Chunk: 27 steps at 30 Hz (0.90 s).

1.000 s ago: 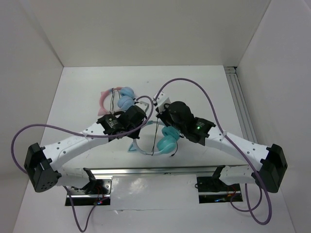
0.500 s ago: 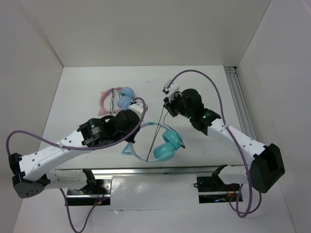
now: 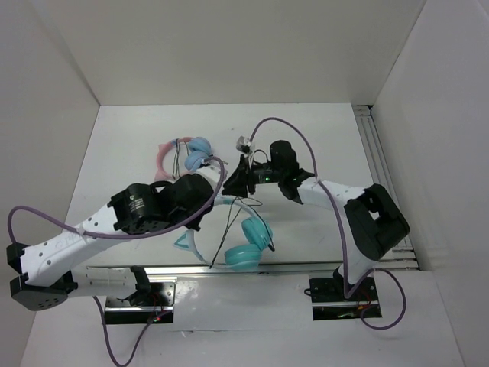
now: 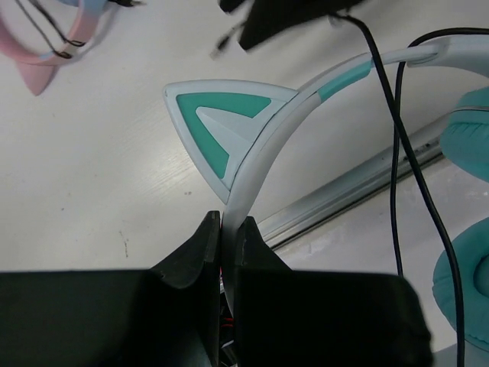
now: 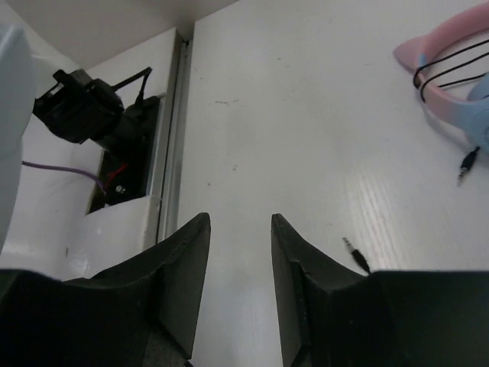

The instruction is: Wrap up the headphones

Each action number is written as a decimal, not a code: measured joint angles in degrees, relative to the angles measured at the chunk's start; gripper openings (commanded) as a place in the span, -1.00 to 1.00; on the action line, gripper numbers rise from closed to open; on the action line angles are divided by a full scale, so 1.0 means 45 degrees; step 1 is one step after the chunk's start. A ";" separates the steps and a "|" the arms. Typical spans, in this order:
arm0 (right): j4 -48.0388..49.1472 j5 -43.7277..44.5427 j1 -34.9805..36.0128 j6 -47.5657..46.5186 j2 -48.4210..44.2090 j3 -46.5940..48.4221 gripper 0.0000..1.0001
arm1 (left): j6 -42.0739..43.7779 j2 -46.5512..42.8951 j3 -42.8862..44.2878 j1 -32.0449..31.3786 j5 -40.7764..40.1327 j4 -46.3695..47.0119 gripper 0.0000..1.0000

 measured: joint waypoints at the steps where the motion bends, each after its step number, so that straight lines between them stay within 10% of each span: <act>1: 0.0471 -0.0180 0.0228 0.0223 0.0121 -0.0189 -0.09 | -0.0160 0.0248 0.0316 0.0000 -0.0359 -0.0291 -1.00; 8: 0.2147 0.1064 0.0058 0.0899 0.0078 -0.1724 0.40 | -0.1724 0.2030 0.2273 0.0209 -0.2059 -0.2123 -1.00; 27: 0.5357 0.3079 -0.1651 0.2059 -0.2244 -0.6465 0.42 | -0.2637 0.1666 0.3827 0.1821 -0.2011 -0.2963 -1.00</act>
